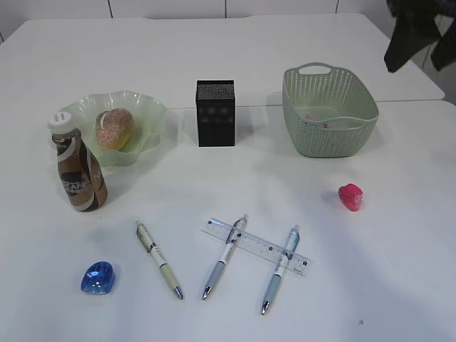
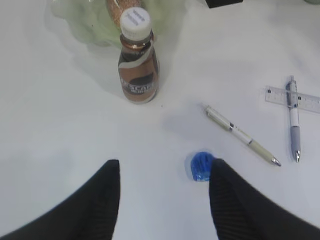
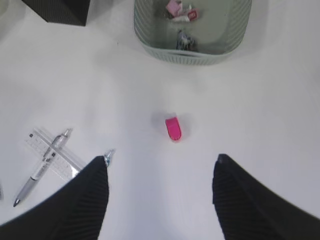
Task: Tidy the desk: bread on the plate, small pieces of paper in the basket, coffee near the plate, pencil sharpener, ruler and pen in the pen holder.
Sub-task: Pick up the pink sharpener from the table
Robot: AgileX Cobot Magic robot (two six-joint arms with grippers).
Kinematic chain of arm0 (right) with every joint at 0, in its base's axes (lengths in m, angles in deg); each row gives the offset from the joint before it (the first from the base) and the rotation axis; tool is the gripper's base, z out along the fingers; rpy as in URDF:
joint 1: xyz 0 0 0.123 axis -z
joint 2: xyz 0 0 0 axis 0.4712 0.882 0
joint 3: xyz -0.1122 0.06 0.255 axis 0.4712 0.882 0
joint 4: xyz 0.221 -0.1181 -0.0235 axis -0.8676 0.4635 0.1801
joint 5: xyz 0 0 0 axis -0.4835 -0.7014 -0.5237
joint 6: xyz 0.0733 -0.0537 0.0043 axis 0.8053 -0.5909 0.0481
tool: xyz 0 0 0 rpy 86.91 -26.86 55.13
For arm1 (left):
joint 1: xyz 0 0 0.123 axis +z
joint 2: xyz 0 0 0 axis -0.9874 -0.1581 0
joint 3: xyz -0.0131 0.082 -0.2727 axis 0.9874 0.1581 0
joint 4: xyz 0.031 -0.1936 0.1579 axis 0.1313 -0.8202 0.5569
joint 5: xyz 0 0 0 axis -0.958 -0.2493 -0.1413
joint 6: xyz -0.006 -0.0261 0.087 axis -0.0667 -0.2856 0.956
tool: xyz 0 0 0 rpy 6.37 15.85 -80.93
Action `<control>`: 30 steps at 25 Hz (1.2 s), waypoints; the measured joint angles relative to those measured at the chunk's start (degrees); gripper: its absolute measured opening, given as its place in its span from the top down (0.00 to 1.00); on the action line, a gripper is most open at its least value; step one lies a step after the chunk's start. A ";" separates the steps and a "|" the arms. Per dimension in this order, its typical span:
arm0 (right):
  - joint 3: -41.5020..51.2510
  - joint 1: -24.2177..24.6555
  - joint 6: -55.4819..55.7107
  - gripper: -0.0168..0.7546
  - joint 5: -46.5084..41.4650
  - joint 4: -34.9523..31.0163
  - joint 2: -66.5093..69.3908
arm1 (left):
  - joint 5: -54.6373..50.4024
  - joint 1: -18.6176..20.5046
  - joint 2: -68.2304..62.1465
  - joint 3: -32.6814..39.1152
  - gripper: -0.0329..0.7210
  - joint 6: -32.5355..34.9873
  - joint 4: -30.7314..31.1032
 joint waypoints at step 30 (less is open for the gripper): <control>1.03 -1.51 -8.81 0.31 1.89 3.63 22.81 | -19.36 0.00 0.04 -6.35 0.43 -0.39 2.52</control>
